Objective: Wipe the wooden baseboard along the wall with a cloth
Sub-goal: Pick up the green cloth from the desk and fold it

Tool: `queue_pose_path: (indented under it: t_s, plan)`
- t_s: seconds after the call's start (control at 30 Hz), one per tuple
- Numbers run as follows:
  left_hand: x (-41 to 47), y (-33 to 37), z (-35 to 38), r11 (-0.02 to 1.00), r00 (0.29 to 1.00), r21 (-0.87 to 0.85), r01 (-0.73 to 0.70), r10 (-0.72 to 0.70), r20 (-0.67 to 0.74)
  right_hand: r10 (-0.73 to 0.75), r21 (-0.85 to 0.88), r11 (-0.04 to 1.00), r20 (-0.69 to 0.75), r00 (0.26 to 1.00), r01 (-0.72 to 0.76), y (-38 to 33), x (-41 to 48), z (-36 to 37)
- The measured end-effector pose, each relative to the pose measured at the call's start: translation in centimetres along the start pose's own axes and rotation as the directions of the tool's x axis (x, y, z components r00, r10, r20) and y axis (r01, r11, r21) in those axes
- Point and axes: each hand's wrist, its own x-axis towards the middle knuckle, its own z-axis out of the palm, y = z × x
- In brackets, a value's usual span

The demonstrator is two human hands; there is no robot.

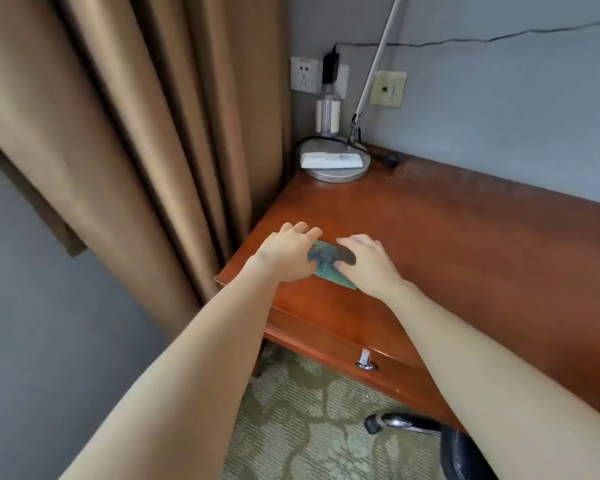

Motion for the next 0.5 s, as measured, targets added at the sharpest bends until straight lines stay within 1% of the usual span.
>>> queue_pose_path:
  t_s: [0.13, 0.23, 0.3, 0.37, 0.43, 0.5]
  plan:
    - [1.3, -0.2, 3.0, 0.994, 0.996, 0.103, -0.026, 0.016, 0.088, 0.059, -0.077, 0.995, 0.025, 0.998, -0.057, 1.4, 0.5, 2.2]
    - [2.2, -0.8, 5.1, 0.992, 0.988, 0.127, -0.018, -0.002, 0.157, 0.055, -0.120, 0.992, 0.039, 0.998, -0.050, 2.4, 1.2, 3.9]
    - [2.6, -1.2, 5.9, 0.986, 0.985, 0.164, -0.016, -0.012, 0.172, 0.041, -0.148, 0.988, 0.044, 0.998, -0.034, 2.9, 1.7, 4.7]
    - [3.1, -1.3, 6.7, 0.972, 0.991, 0.233, -0.038, 0.007, 0.134, 0.014, -0.203, 0.979, 0.023, 1.000, -0.009, 3.3, 2.0, 5.4]
    - [3.2, -1.3, 7.2, 0.946, 0.996, 0.316, -0.069, 0.050, 0.068, -0.037, -0.303, 0.953, -0.017, 0.999, 0.030, 3.5, 1.9, 6.0]
    - [3.0, -1.2, 7.5, 0.927, 0.995, 0.363, -0.093, 0.094, 0.015, -0.096, -0.404, 0.912, -0.041, 0.994, 0.071, 3.5, 1.5, 6.5]
